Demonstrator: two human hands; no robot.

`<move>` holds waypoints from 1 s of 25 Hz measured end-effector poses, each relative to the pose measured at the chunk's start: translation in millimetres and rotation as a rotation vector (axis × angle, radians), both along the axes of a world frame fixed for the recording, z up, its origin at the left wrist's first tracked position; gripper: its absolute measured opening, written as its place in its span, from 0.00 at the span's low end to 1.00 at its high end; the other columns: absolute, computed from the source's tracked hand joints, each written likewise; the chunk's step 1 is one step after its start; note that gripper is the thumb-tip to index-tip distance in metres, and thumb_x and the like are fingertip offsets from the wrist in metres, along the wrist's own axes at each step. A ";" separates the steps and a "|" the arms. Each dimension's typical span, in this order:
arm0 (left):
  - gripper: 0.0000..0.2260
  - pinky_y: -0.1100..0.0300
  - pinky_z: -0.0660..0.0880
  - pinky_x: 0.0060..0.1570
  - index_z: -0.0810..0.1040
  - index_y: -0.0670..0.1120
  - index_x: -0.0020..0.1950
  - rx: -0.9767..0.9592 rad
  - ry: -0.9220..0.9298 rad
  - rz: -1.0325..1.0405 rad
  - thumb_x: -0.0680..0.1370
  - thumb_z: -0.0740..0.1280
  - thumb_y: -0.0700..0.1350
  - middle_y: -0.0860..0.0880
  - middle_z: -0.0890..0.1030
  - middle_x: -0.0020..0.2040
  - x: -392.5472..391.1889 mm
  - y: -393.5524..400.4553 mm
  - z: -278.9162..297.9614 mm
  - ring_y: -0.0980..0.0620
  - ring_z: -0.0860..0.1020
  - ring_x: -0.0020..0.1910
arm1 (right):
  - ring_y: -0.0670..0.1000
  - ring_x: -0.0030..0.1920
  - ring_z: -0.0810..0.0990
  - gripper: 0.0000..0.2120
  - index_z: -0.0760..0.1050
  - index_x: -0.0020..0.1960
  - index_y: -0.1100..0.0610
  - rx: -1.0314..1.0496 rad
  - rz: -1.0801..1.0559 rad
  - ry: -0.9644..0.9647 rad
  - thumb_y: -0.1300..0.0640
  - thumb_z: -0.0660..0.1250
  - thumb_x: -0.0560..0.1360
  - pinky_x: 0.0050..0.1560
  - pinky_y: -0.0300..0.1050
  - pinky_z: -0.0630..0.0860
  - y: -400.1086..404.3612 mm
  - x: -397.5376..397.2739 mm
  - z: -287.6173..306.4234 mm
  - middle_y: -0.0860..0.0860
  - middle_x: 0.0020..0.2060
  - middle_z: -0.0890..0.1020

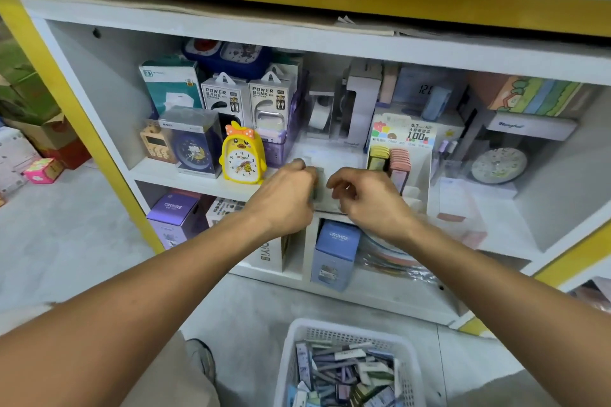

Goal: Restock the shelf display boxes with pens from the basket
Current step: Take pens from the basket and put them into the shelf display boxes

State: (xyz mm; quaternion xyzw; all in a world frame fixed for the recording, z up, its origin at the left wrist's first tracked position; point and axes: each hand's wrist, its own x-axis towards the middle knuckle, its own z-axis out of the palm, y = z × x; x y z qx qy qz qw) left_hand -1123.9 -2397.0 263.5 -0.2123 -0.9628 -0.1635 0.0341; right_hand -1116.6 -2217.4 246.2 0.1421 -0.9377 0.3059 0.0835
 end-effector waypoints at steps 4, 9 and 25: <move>0.15 0.53 0.77 0.48 0.77 0.44 0.60 -0.272 -0.417 -0.197 0.74 0.64 0.39 0.44 0.82 0.52 28.2 24.7 -39.4 0.43 0.80 0.52 | 0.52 0.51 0.81 0.14 0.83 0.55 0.50 0.349 0.148 -0.317 0.62 0.64 0.74 0.49 0.43 0.76 8.4 49.4 -54.1 0.50 0.51 0.85; 0.16 0.52 0.80 0.45 0.77 0.39 0.63 -0.477 -0.695 -0.314 0.76 0.67 0.40 0.41 0.82 0.51 54.0 55.0 -132.0 0.45 0.81 0.46 | 0.55 0.61 0.78 0.16 0.80 0.60 0.52 0.464 0.084 -0.695 0.62 0.63 0.75 0.60 0.45 0.75 22.3 100.3 -165.5 0.53 0.61 0.80; 0.32 0.46 0.68 0.64 0.61 0.44 0.76 -0.591 -0.556 -0.417 0.74 0.70 0.45 0.44 0.68 0.72 153.4 28.5 -359.6 0.43 0.67 0.69 | 0.58 0.76 0.58 0.46 0.46 0.81 0.52 0.619 -0.085 -0.826 0.61 0.71 0.73 0.68 0.55 0.72 68.9 213.6 -348.1 0.52 0.79 0.51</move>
